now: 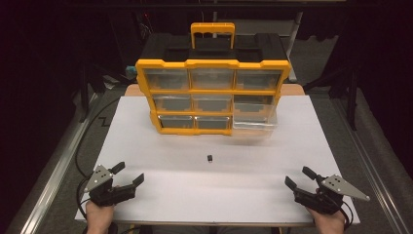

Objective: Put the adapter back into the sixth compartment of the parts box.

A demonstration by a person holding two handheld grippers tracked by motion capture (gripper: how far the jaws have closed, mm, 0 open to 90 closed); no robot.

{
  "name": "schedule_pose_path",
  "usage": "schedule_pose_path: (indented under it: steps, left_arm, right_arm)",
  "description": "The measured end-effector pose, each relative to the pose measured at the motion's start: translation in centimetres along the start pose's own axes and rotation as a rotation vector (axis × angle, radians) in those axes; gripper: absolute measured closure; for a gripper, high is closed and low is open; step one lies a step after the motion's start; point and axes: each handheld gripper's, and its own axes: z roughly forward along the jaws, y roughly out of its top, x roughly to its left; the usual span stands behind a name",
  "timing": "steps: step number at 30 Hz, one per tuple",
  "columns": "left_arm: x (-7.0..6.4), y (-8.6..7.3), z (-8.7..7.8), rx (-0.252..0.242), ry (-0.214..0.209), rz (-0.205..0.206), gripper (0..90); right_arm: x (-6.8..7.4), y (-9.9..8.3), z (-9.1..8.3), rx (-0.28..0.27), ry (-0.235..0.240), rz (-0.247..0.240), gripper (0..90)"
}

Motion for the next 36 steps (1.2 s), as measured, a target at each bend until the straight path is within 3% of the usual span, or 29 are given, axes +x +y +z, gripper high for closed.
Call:
schedule_pose_path:
  steps: [36]
  left_arm:
    - [-0.02,0.06,0.01,-0.006,-0.007,0.001,15.9]
  right_arm:
    - [0.56,0.27,0.3,-0.007,0.017,-0.009,24.5]
